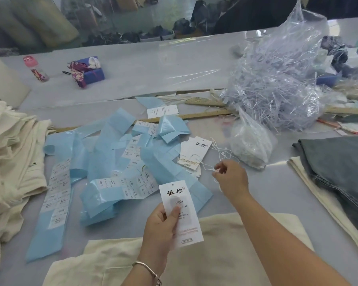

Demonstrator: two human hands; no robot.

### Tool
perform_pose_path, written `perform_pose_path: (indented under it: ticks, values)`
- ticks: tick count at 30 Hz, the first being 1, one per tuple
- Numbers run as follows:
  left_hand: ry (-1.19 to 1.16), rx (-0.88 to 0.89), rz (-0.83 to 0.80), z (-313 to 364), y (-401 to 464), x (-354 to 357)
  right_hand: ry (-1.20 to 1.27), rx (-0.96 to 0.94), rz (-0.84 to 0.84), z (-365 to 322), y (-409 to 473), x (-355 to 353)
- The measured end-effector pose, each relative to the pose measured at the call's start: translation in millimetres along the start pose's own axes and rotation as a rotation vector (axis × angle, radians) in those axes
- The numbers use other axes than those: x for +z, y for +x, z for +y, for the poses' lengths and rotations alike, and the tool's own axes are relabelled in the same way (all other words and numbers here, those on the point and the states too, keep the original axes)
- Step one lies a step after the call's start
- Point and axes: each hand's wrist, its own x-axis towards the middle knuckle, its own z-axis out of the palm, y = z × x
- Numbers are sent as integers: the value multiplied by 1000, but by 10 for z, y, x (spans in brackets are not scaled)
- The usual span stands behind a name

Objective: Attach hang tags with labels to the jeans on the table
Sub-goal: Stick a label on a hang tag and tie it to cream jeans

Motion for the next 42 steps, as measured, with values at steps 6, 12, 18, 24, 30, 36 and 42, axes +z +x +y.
perform_pose_path:
  ticks: [6, 12, 18, 24, 30, 36, 42]
  values:
    - [-1, -29, -25, -35, 65, -31, -203, -39, -115, -168, 549, 365]
    - [-19, -49, -18, -1, 65, -110, -340, 53, -143, -95, 624, 457]
    - [-7, -13, -28, 82, -66, -160, 410, 117, -98, -268, 431, 144]
    - [50, 146, 7, 233, -288, -220, 432, -2, -201, -539, -113, -325]
    - [-24, 259, -51, 404, -635, -309, 212, -157, -49, -815, -516, -694]
    - [69, 363, -16, 500, -1034, -470, 386, -278, -79, -1067, -1302, -1005]
    - [267, 581, -6, 541, -1360, -441, 234, -415, -104, -1142, -2193, -899]
